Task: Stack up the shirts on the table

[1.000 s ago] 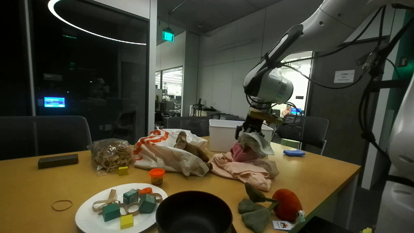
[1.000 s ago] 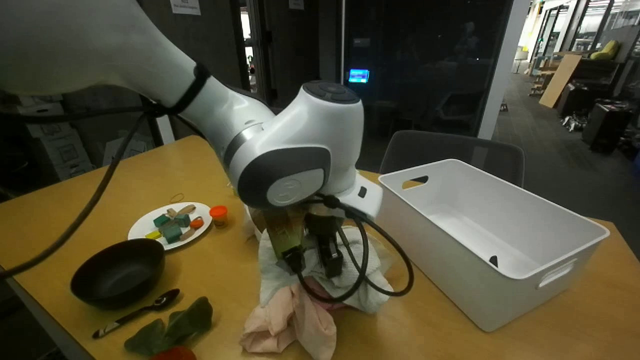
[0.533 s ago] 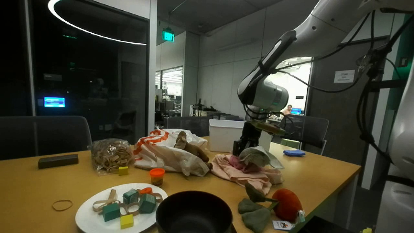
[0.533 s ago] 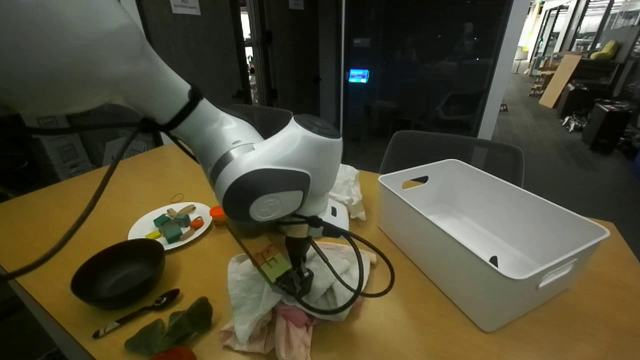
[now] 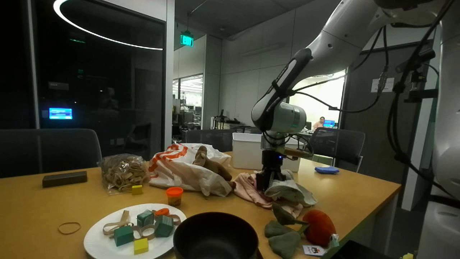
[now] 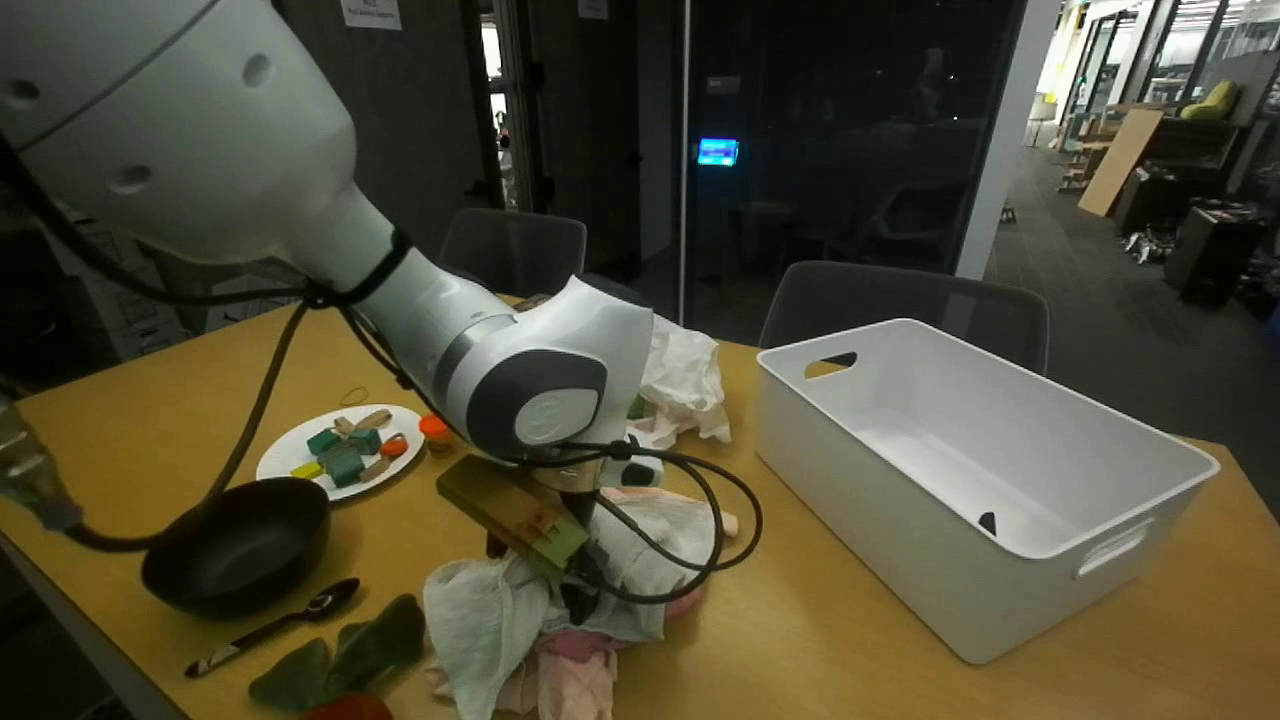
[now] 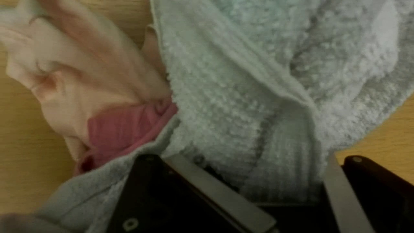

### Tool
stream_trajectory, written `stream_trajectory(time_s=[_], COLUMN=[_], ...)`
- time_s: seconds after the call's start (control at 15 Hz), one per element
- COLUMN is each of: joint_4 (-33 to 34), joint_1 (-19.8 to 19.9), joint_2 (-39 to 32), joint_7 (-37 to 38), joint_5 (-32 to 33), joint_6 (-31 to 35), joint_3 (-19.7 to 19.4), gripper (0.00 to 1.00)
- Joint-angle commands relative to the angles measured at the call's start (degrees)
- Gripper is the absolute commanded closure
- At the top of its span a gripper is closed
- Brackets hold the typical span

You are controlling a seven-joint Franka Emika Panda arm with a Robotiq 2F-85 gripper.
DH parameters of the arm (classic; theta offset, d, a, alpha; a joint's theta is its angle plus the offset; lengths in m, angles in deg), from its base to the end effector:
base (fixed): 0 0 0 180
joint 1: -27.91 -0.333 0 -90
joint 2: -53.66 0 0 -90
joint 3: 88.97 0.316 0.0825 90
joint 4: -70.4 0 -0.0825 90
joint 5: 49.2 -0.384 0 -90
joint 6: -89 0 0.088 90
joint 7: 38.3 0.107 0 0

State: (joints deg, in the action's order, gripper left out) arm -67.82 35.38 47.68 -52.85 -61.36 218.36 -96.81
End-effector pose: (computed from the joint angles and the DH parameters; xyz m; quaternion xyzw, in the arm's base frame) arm 0.4495 -0.1180 0.2503 -0.9861 0.0842 0.1062 0.0961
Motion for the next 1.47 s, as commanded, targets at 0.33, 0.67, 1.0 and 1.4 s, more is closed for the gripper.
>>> stream_trajectory(time_s=[0.33,0.67,1.0,1.4], joint_4=[-0.25,-0.56,-0.35,2.54], joint_1=[-0.51,-0.22,0.05,1.14], joint_2=[1.96,7.25,13.04,15.1], joint_7=[12.73,23.07,37.74,61.13], joint_5=[9.35,14.12,19.93,33.46], joint_6=[7.09,5.63,3.19,-5.7], joint_3=[-0.04,-0.31,1.06,5.69], gripper=[0.16,0.0,0.0,0.0])
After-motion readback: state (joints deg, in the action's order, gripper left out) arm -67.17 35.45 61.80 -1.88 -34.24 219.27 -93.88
